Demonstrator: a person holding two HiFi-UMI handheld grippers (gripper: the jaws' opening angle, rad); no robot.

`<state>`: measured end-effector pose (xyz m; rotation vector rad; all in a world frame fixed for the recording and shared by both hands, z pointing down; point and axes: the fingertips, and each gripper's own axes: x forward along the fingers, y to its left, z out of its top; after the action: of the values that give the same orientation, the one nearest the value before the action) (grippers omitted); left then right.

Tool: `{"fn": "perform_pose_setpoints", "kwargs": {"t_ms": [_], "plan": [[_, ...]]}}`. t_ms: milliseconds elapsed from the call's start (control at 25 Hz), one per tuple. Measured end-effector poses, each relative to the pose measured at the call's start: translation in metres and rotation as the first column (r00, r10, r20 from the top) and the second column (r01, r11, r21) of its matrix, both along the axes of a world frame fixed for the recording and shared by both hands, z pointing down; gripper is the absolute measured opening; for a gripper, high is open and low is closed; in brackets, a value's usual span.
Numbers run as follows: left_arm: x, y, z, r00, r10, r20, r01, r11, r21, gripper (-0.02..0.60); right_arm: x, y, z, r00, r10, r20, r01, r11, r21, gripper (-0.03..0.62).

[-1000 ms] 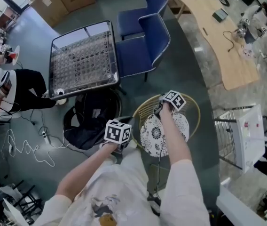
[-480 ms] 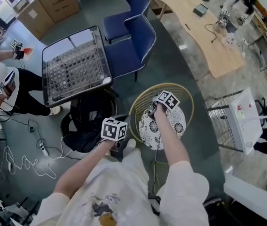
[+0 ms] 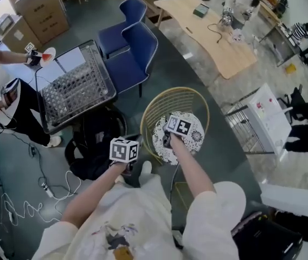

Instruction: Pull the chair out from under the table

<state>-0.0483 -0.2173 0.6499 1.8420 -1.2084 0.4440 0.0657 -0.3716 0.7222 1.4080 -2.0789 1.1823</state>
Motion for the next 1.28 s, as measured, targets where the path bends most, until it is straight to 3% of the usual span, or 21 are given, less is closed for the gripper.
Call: {"fn": "perform_pose_setpoints", "kwargs": {"t_ms": [360, 680, 880, 1080, 1280], "plan": [[0.015, 0.040, -0.015, 0.997, 0.077, -0.032, -0.076, 0.997, 0.034, 0.002, 0.002, 0.084, -0.050, 0.998, -0.048, 0.049, 0.043, 0.994, 0.098, 0.012], [0.030, 0.076, -0.041, 0.984, 0.129, -0.124, -0.120, 0.990, 0.079, 0.002, 0.012, 0.179, -0.098, 0.985, -0.172, 0.034, 0.159, 0.957, 0.241, 0.009], [0.039, 0.100, -0.054, 0.974, 0.186, -0.130, -0.175, 0.980, 0.093, 0.002, 0.021, 0.231, -0.126, 0.989, -0.138, 0.044, 0.120, 0.949, 0.292, 0.009], [0.055, 0.118, -0.079, 0.953, 0.287, -0.092, -0.271, 0.949, 0.158, 0.002, 0.029, 0.257, -0.154, 0.987, 0.003, 0.159, -0.051, 0.952, 0.302, 0.009], [0.068, 0.131, -0.113, 0.934, 0.334, -0.124, -0.304, 0.929, 0.210, 0.002, 0.019, 0.277, -0.192, 0.991, 0.002, 0.136, -0.057, 0.915, 0.400, 0.009]]}}
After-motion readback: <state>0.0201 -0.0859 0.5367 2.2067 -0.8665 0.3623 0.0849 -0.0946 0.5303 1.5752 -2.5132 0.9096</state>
